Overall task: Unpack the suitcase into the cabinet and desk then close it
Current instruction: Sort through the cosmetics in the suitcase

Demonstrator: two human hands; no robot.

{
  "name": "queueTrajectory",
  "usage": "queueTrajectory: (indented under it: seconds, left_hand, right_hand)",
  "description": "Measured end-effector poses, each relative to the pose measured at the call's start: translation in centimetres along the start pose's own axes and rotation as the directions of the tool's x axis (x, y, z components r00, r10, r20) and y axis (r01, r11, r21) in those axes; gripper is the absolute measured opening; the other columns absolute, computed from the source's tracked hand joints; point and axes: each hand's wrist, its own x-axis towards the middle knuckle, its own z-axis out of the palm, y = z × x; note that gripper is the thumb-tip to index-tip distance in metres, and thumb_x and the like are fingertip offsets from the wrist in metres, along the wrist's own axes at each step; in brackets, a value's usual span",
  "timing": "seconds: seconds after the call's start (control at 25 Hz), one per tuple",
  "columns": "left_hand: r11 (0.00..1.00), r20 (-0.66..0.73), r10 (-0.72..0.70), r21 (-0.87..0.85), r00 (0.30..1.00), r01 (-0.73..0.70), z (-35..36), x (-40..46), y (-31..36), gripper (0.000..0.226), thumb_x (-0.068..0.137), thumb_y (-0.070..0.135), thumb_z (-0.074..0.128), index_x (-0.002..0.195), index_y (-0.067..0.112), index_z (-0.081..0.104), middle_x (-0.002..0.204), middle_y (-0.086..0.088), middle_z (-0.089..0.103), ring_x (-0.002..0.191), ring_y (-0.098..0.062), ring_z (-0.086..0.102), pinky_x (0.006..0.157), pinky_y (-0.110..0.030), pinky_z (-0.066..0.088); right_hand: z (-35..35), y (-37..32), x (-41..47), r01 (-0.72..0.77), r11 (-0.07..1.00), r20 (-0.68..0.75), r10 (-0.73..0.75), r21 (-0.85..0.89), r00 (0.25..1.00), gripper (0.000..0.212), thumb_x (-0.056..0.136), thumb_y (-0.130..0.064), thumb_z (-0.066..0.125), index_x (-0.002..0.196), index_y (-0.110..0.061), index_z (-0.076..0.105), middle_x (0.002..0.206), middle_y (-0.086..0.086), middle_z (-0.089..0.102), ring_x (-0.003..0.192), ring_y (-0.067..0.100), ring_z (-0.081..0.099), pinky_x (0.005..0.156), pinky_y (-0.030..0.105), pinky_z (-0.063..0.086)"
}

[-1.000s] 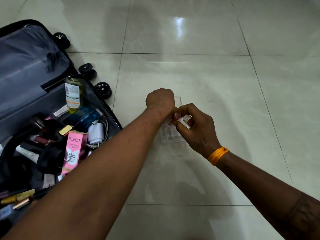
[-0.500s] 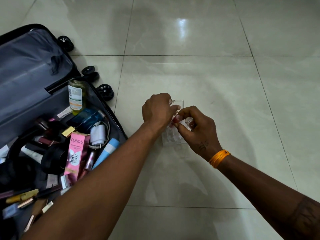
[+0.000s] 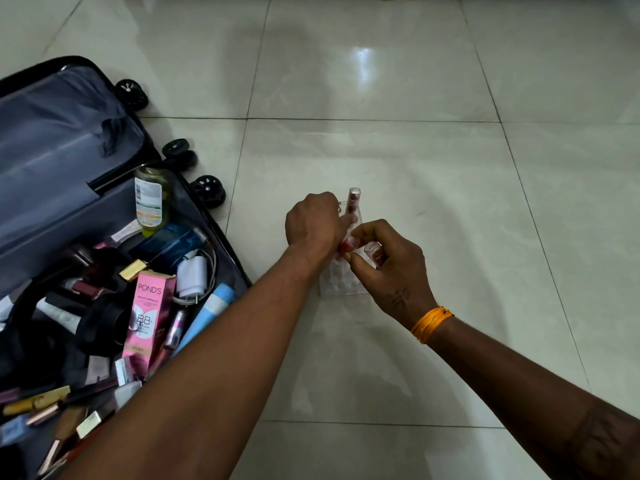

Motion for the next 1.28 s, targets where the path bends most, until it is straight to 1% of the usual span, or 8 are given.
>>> queueTrajectory:
  seconds: [0.2,0.32,0.52,0.76,0.88,0.96,1.12,1.28]
  left_hand:
    - [0.975,-0.134,0.186,-0.094,0.973,-0.199,1.0,0.4,-0.1,0.038,0.089,0.05,0.072,0.108,0.02,0.059,0.102,0.0,0.073,0.088,-0.027,0.07,0.067,-0.033,0.046]
    - [0.927,-0.118,0.219,-0.285,0.969,-0.244,1.3,1.0,0.0,0.042,0.085,0.045,0.076,0.124,0.032,0.066,0.105,0.003,0.072,0.094,-0.021,0.069,0.079,-0.037,0.055]
    - [0.882,-0.086,0.098,-0.453,0.991,-0.127,1.5,1.5,0.2,0.018,0.082,0.042,0.078,0.098,0.037,0.076,0.088,0.01,0.071,0.086,-0.009,0.068,0.075,-0.034,0.057]
    - [0.721,-0.117,-0.084,-0.692,0.99,-0.02,0.0,-0.1,-0.9,0.022,0.08,0.025,0.086,0.094,0.027,0.07,0.093,0.016,0.074,0.091,0.002,0.07,0.075,-0.015,0.052]
    - [0.561,-0.111,-0.205,-0.827,0.972,0.024,-0.5,-2.9,-2.6,0.028,0.081,0.014,0.085,0.103,0.026,0.074,0.102,0.011,0.078,0.096,-0.004,0.074,0.09,-0.025,0.058]
    - [0.497,-0.096,-0.241,-0.867,0.966,0.038,-0.4,-4.7,-3.6,0.024,0.08,0.006,0.083,0.094,0.024,0.075,0.094,0.006,0.079,0.092,-0.011,0.076,0.094,-0.039,0.06]
    - [0.559,-0.139,-0.183,-0.829,0.973,-0.013,-0.3,-7.0,-4.3,0.024,0.076,0.007,0.084,0.082,0.026,0.07,0.087,0.006,0.077,0.091,-0.017,0.075,0.089,-0.043,0.06]
    - [0.623,-0.174,-0.13,-0.78,0.976,-0.056,-0.3,-8.1,-4.3,0.022,0.078,0.012,0.085,0.085,0.026,0.071,0.087,0.011,0.075,0.091,-0.006,0.072,0.086,-0.027,0.057]
  right_hand:
    - [-0.2,0.2,0.0,0.015,1.0,-0.01,-0.015,0.014,1.0,0.017,0.088,-0.018,0.08,0.099,-0.021,0.067,0.091,-0.014,0.071,0.068,0.002,0.057,0.064,0.015,0.04]
    - [-0.2,0.4,0.2,0.02,0.999,-0.009,-0.019,0.026,1.0,0.018,0.087,-0.016,0.08,0.099,-0.02,0.067,0.09,-0.015,0.07,0.069,0.001,0.057,0.065,0.015,0.042]
    - [-0.4,0.4,0.4,0.025,1.0,-0.016,-0.025,0.003,1.0,0.017,0.088,-0.015,0.079,0.098,-0.02,0.066,0.089,-0.015,0.069,0.066,0.0,0.054,0.064,0.013,0.037]
    - [-0.3,0.0,0.7,0.026,0.999,-0.035,-0.028,-0.04,0.999,0.015,0.089,-0.016,0.076,0.098,-0.023,0.066,0.091,-0.016,0.07,0.067,0.001,0.056,0.063,0.012,0.037]
    - [-0.3,-0.2,0.9,0.035,0.998,-0.024,-0.037,-0.058,0.999,0.01,0.091,-0.022,0.071,0.099,-0.026,0.066,0.091,-0.015,0.072,0.066,0.002,0.056,0.062,0.016,0.04]
    - [-0.1,-0.3,1.0,0.064,0.995,-0.011,-0.065,-0.08,0.998,0.01,0.093,-0.022,0.07,0.101,-0.027,0.067,0.094,-0.014,0.072,0.069,0.002,0.057,0.064,0.015,0.041]
    - [-0.1,0.1,1.4,0.149,0.973,0.06,-0.141,-0.176,0.988,0.013,0.096,-0.024,0.067,0.109,-0.028,0.068,0.102,-0.012,0.074,0.078,0.006,0.061,0.068,0.015,0.046]
    - [-0.4,0.7,1.2,0.073,0.973,0.124,-0.046,-0.22,0.991,0.028,0.089,-0.017,0.071,0.112,-0.033,0.068,0.103,-0.017,0.073,0.074,0.001,0.055,0.069,0.028,0.053]
